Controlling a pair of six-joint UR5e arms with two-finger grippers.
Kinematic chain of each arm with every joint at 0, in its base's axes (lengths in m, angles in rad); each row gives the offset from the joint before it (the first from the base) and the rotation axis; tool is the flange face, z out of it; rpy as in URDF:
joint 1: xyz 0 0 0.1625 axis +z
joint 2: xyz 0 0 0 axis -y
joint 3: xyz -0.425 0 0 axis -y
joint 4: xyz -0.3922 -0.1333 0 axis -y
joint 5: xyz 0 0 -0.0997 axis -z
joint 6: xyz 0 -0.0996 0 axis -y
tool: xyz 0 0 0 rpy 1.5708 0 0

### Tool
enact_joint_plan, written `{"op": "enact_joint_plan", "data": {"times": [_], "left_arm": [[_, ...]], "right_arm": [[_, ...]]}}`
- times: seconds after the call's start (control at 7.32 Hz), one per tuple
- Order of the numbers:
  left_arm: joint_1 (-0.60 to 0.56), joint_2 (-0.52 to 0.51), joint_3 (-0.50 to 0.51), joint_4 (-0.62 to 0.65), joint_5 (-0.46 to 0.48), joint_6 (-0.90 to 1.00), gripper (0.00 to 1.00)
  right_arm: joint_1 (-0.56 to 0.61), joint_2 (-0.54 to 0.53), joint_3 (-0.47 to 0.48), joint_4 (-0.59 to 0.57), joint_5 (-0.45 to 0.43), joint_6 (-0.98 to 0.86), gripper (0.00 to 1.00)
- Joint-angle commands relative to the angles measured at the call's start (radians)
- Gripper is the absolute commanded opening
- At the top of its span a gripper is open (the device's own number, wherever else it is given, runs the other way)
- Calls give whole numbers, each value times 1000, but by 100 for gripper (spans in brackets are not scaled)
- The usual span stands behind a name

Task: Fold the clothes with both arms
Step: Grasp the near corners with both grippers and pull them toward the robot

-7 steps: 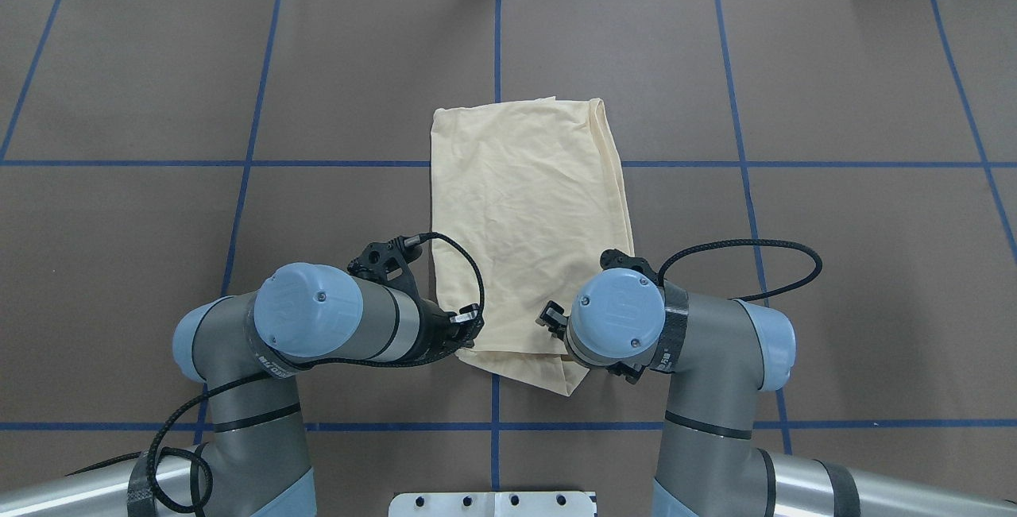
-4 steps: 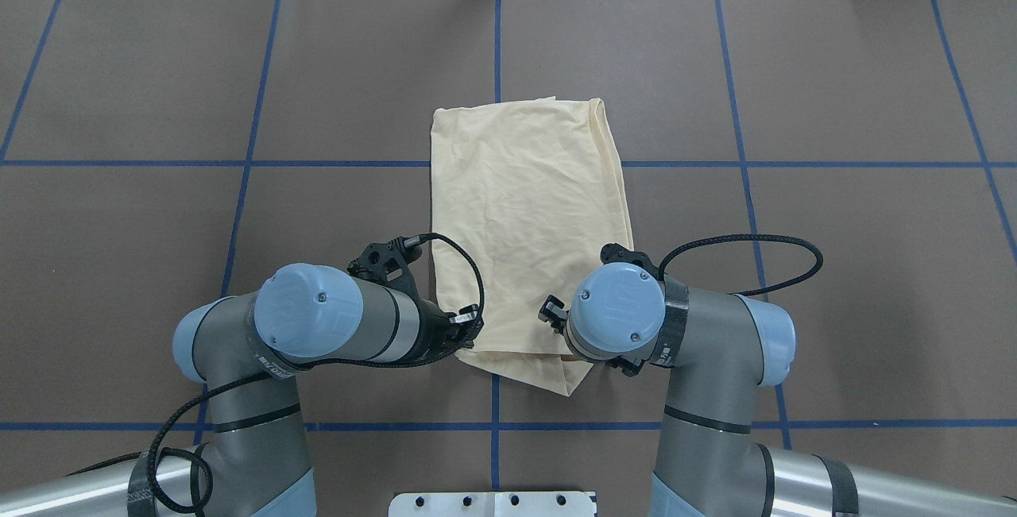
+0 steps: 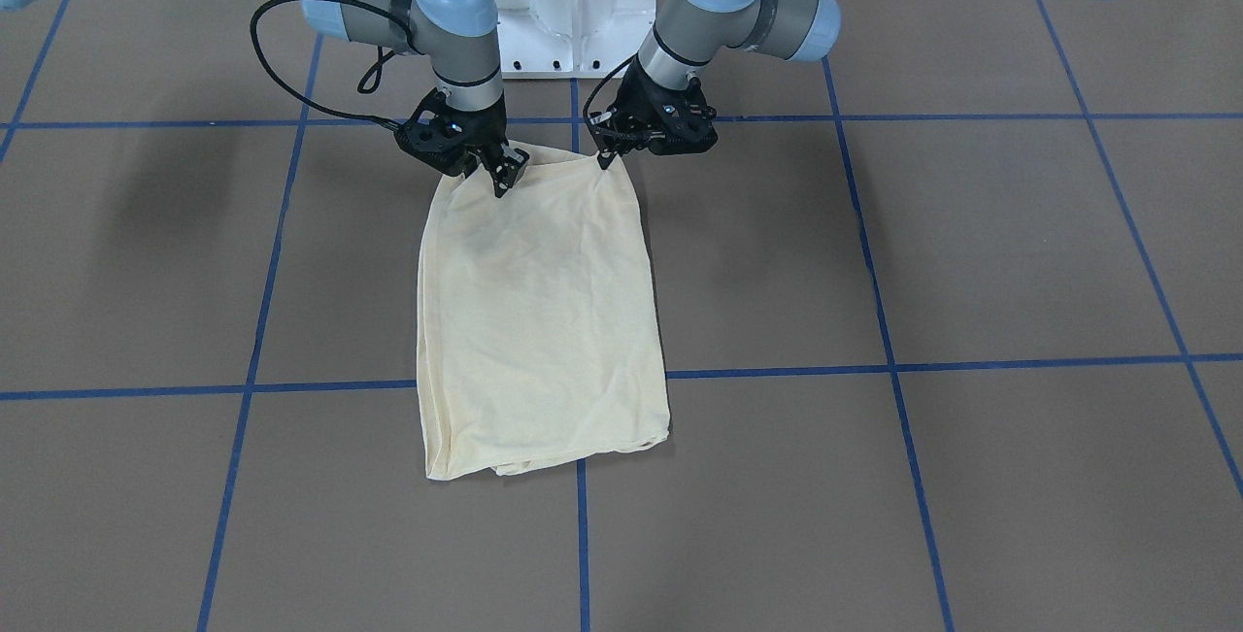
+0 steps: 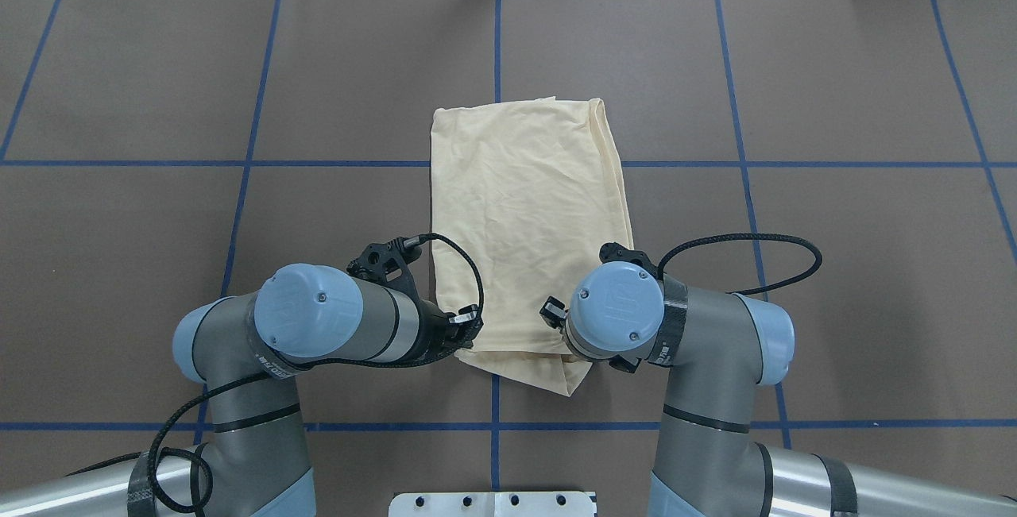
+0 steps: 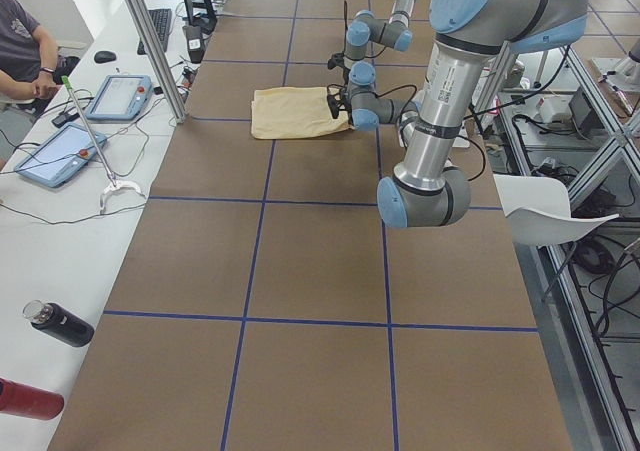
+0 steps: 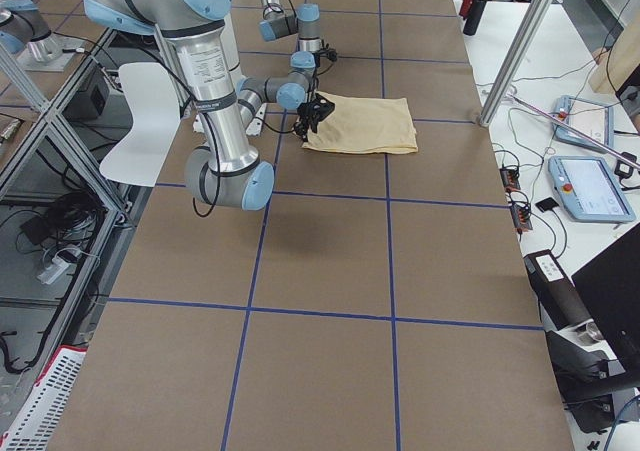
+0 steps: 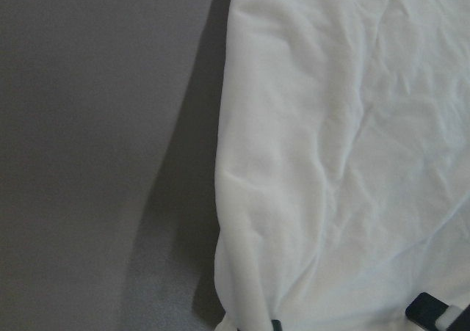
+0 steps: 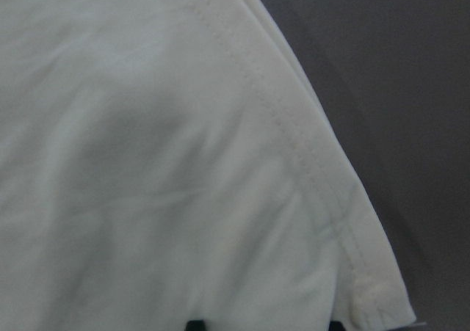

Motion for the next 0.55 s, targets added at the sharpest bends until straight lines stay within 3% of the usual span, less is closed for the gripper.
{"op": "enact_joint_plan", "data": {"times": [0.0, 0.14, 0.41], "left_arm": [[-1, -1, -1, 0, 0, 0, 0], [-1, -1, -1, 0, 0, 0, 0], [-1, -1, -1, 0, 0, 0, 0]], "right_arm": [[0, 2, 2, 0, 1, 1, 36], [0, 2, 2, 0, 1, 9, 28], [2, 2, 6, 0, 1, 12, 0]]}}
